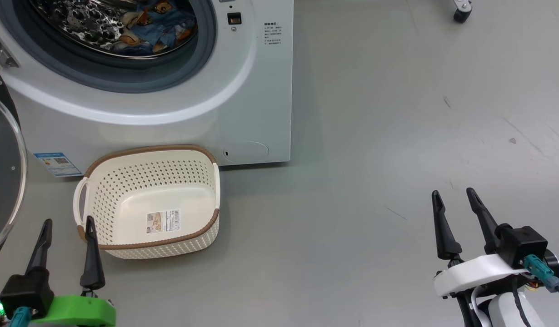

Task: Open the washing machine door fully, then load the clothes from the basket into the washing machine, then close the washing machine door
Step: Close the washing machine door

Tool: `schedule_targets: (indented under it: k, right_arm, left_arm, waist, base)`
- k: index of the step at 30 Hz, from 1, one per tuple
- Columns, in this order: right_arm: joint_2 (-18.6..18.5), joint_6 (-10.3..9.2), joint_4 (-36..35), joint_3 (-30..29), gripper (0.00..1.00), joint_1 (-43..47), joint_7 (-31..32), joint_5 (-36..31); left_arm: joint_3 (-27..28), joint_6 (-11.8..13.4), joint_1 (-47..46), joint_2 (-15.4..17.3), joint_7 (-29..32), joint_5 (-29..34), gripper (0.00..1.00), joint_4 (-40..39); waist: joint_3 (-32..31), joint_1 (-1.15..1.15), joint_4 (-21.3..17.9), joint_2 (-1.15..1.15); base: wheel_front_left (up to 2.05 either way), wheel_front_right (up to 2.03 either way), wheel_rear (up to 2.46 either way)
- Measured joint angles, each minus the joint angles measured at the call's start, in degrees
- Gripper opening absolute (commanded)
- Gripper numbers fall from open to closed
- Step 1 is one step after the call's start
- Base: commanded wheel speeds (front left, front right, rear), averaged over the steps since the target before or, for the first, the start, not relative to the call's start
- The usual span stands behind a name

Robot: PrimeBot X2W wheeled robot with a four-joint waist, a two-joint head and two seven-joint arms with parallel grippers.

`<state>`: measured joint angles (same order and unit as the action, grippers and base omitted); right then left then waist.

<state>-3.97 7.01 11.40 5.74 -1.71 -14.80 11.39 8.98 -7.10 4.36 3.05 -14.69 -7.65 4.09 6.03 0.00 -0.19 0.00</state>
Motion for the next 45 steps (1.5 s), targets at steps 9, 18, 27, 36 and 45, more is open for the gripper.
schedule_targets:
  k: [9, 18, 27, 36, 45]
  right_arm:
    - [-0.38, 0.0, -0.33, -0.98, 1.0, 0.14, 0.0, 0.0]
    - [-1.25, 0.0, -0.71, -1.25, 1.0, 0.69, 0.0, -0.1]
    - [-1.83, 0.0, -0.71, -1.45, 1.0, 1.06, 0.0, -0.49]
    - [-2.63, 0.0, -0.34, -1.24, 1.0, 1.32, 0.0, -0.54]
    - [-2.71, 0.0, 0.01, -0.56, 1.0, 2.24, 0.0, -0.53]
  left_arm:
    - [-0.45, 0.0, -0.01, -0.16, 0.0, 0.23, 1.0, 0.04]
    - [-0.56, 0.0, -0.05, -0.35, 0.0, -0.04, 1.0, 0.25]
    - [-0.65, 0.33, -0.59, -0.51, 0.0, -1.58, 1.0, 1.01]
    - [-1.09, 1.02, -0.54, -0.63, 0.0, -2.15, 1.0, 2.19]
    - [-0.78, 1.16, 0.34, -0.65, 0.0, -2.57, 1.0, 2.88]
  waist:
    - [0.2, 0.0, 2.46, 0.0]
    - [0.32, 0.0, 6.24, 0.0]
    - [0.22, 0.0, 11.45, 0.0]
    - [-0.7, 0.0, 17.54, 0.0]
    - [-2.03, 0.0, 22.51, 0.0]
  base:
    - [0.0, 0.0, 0.0]
    - [0.0, 0.0, 0.0]
    - [0.0, 0.0, 0.0]
    - [0.0, 0.0, 0.0]
    - [0.0, 0.0, 0.0]
